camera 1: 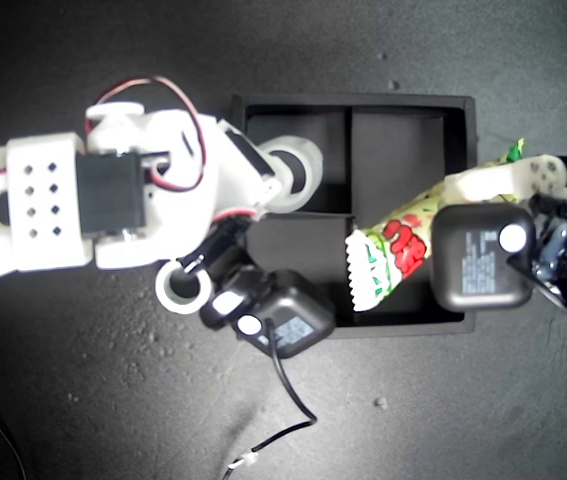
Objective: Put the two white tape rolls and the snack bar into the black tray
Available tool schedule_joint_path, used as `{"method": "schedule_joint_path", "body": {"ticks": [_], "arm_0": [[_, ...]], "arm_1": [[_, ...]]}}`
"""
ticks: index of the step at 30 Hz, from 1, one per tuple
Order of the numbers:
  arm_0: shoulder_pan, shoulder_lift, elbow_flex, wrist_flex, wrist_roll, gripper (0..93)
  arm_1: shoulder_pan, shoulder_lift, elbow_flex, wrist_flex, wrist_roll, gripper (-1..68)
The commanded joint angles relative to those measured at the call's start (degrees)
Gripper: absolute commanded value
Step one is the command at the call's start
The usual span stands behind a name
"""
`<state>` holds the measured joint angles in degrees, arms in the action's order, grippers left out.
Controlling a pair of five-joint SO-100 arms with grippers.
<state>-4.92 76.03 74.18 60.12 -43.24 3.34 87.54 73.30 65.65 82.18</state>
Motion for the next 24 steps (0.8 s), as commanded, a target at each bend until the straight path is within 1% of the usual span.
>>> {"method": "schedule_joint_path", "body": {"ticks": [1,3,5,10,14,17,19,24], "arm_0": [[0.62,3.25,-1.41,0.0,-0.88,1.3],[0.62,2.46,-2.11,0.0,-0.88,1.4],[0.62,1.58,-2.9,0.09,-0.88,1.4],[0.62,-0.35,-5.1,0.26,-1.05,1.8],[0.79,-2.55,-8.26,2.11,-1.05,5.1],[1.05,-3.78,-10.55,4.22,-1.41,11.2],[1.05,-3.78,-10.81,4.92,-1.67,13.2],[0.53,-0.7,-10.46,8.26,-2.29,13.5]], "arm_1": [[1.85,0.62,-1.93,-0.09,-16.88,-0.6],[1.67,0.53,-1.14,-1.49,-33.84,-0.6],[0.88,0.44,-0.09,-2.46,-46.49,-0.5],[-0.44,0.44,3.87,-10.02,-65.39,-0.4],[-0.26,0.44,5.89,-15.21,-70.93,-0.3],[0.53,0.35,7.12,-17.23,-71.54,-0.3],[0.7,0.35,7.65,-18.02,-72.07,-0.3],[1.58,0.35,10.81,-20.65,-72.95,-0.2]]}}
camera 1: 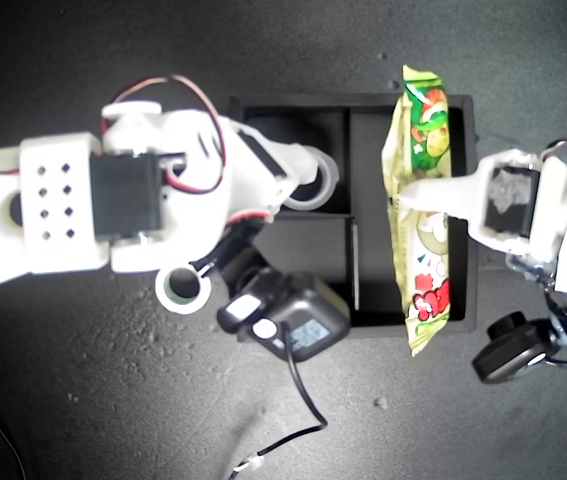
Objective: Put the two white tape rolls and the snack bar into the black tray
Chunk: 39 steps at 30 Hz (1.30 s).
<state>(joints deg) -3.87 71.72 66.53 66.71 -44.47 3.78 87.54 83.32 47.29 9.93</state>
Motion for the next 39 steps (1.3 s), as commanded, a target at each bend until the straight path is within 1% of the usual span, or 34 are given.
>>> {"method": "schedule_joint_path", "body": {"ticks": [1,2,4,5,6,7,9,12,15,17,18,19,20,22,23,29,31,37,39], "arm_0": [[-0.62,5.27,-2.72,3.08,-1.41,13.5],[-0.62,6.86,-3.34,5.36,-2.29,13.6],[0.09,8.26,-8.96,14.68,-6.24,13.6],[1.41,8.44,-12.66,19.86,-8.44,13.6],[3.08,8.96,-15.03,24.08,-10.9,13.8],[4.83,10.2,-15.47,26.63,-13.36,13.8],[8.61,14.15,-10.55,27.25,-18.63,13.8],[13.8,21.01,3.34,21.62,-25.4,15.0],[17.84,28.56,20.04,10.28,-29.36,15.5],[19.51,32.78,29.44,3.08,-31.29,15.6],[20.13,34.37,33.05,0.09,-32.08,15.6],[20.74,35.6,36.04,-2.81,-32.61,15.6],[21.27,36.12,38.06,-4.57,-33.13,15.6],[22.24,36.04,40.52,-7.12,-33.57,15.6],[22.5,35.6,41.4,-8.17,-33.84,15.6],[22.5,32.61,44.82,-14.41,-33.05,15.7],[22.41,31.2,44.74,-15.38,-32.7,15.8],[22.15,27.42,44.56,-17.49,-32.78,15.9],[22.32,26.81,44.82,-18.28,-32.96,15.9]], "arm_1": [[1.58,0.35,2.02,-3.16,-0.7,0.2],[2.02,0.35,3.34,-4.04,-0.7,1.0],[3.08,0.35,6.06,-6.33,-0.88,12.7],[3.69,0.35,7.29,-7.29,-0.88,15.7],[4.31,0.35,8.17,-7.82,-0.88,17.2],[4.83,0.35,8.88,-8.0,-0.88,17.1],[5.71,0.62,9.84,-7.91,-0.7,16.5],[6.15,1.32,9.58,-5.63,-0.53,16.3],[5.62,2.64,6.94,-1.23,0.62,16.3],[5.54,3.52,4.04,2.64,3.69,16.3],[5.62,3.87,2.55,4.66,5.98,14.1],[5.89,4.13,1.23,6.33,9.32,9.7],[6.15,4.39,-0.09,8.09,13.18,3.9],[6.5,5.1,-2.11,11.34,20.21,0.3],[6.59,6.15,-2.37,12.13,22.94,-0.1],[6.5,16.61,4.39,13.89,35.33,-0.4],[6.68,19.69,7.38,15.56,38.41,-0.4],[4.48,26.98,16.52,21.27,46.93,-0.4],[4.13,31.64,22.15,21.18,49.57,-0.4]]}}
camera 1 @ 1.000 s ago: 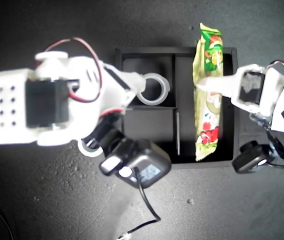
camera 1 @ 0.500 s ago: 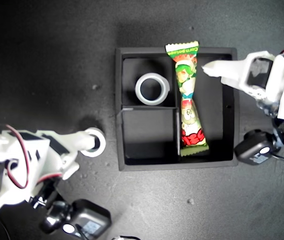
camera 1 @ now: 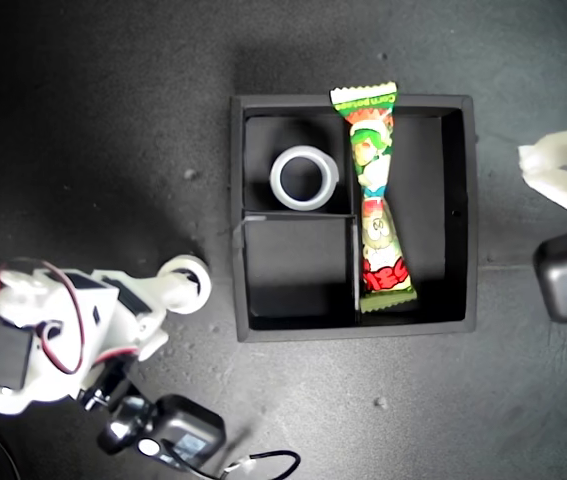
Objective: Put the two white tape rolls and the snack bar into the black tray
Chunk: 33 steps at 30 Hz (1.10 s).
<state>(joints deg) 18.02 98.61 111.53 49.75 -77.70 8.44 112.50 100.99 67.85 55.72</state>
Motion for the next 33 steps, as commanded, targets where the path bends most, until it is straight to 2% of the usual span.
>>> {"method": "schedule_joint_path", "body": {"ticks": [1,10,14,20,26,33], "arm_0": [[0.44,-0.44,-0.18,-1.41,0.26,15.9],[0.18,-4.22,-0.26,-2.72,-0.79,15.1],[0.09,-7.12,-0.62,-3.16,-1.67,12.9],[-2.02,-7.21,-0.09,-2.37,-1.85,1.3],[-3.43,-0.7,-7.91,10.28,3.16,0.5],[-8.7,1.41,-26.54,22.5,14.06,0.3]], "arm_1": [[-0.79,9.4,7.65,-0.26,4.75,-0.4],[-1.76,30.94,31.64,-5.8,13.54,-0.4],[-2.29,39.37,42.54,-11.51,16.35,-0.4],[-2.37,40.78,55.02,-25.4,18.72,-0.4],[-0.88,40.87,63.11,-35.42,18.46,-0.4],[-0.18,40.87,67.68,-39.29,18.9,-0.4]]}}
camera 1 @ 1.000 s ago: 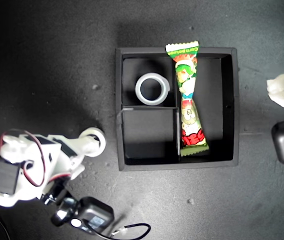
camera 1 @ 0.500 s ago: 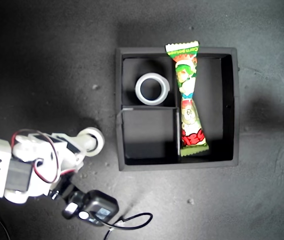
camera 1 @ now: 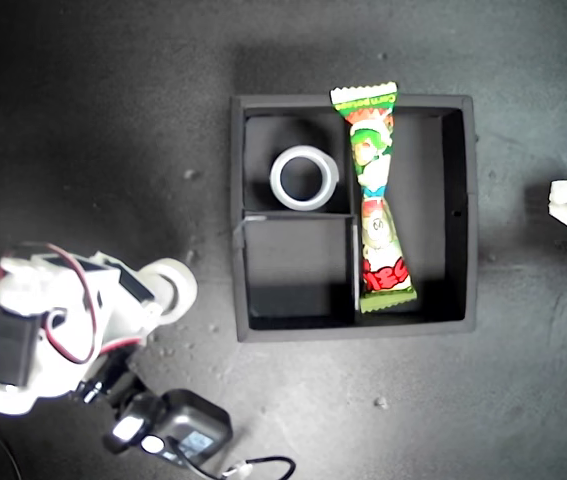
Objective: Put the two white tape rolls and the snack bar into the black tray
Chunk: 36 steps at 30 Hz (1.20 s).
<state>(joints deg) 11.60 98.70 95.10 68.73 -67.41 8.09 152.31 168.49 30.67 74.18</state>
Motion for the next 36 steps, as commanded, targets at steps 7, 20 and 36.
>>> {"method": "schedule_joint_path", "body": {"ticks": [7,20,36], "arm_0": [[-3.52,-13.54,-29.88,5.27,9.84,0.4],[-1.85,-25.05,-39.46,5.45,9.32,17.8],[-6.77,7.03,-13.45,18.72,3.25,0.1]], "arm_1": [[-0.44,1.05,2.46,-5.54,1.23,-0.5],[-1.58,1.05,-1.14,-1.32,1.05,-0.5],[-0.44,3.78,-1.93,8.09,7.47,-0.5]]}}
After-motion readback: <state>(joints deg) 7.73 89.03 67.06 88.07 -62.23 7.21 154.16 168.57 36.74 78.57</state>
